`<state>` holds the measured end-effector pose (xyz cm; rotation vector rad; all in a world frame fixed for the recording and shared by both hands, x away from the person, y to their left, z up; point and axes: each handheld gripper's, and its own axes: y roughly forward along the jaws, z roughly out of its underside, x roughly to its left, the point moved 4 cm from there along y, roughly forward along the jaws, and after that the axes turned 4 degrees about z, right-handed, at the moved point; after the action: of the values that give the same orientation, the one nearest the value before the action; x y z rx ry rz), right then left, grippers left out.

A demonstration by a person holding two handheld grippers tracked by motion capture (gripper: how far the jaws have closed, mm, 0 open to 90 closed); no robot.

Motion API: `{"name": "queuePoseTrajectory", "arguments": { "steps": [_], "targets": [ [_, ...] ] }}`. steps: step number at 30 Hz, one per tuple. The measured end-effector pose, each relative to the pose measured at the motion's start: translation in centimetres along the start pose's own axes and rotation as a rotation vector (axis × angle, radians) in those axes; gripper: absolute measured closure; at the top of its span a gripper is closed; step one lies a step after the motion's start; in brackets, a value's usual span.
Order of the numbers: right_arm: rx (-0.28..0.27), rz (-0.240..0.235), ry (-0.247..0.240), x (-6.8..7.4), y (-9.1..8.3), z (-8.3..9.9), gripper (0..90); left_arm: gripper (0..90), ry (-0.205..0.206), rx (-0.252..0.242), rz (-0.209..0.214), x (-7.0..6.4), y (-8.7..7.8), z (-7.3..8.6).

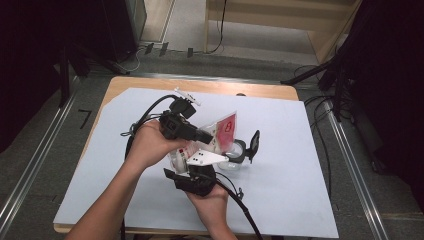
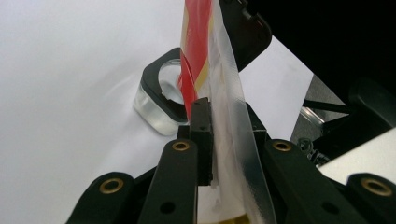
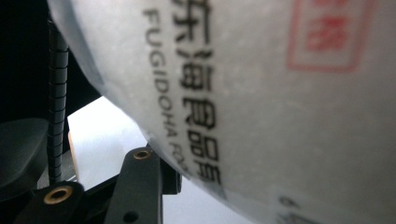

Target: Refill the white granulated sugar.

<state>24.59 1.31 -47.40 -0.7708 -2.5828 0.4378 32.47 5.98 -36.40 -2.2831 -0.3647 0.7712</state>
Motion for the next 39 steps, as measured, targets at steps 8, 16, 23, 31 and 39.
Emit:
{"name": "queuePoseTrajectory", "arguments": {
  "steps": [8,16,23,31,39],
  "targets": [
    [0.005,0.018,-0.029,0.2,-0.2,-0.5,62.5,82.7,-0.017,0.026,0.040,0.2,0.3,-1.0],
    [0.010,0.026,-0.010,-0.1,-0.3,-1.2,62.9,81.8,-0.123,0.064,0.106,1.5,0.3,-2.1],
    [0.020,0.040,-0.024,-0.2,-0.1,-1.6,59.3,79.7,-0.139,0.023,0.134,2.1,0.4,-2.4],
    [0.022,0.040,-0.010,-0.2,-0.4,-2.1,63.4,77.2,-0.128,-0.028,0.106,1.9,0.4,-2.5],
    [0.013,0.032,0.027,-0.2,-0.6,-2.3,63.8,76.7,-0.101,-0.040,0.081,1.4,0.5,-2.5]
  ]
}}
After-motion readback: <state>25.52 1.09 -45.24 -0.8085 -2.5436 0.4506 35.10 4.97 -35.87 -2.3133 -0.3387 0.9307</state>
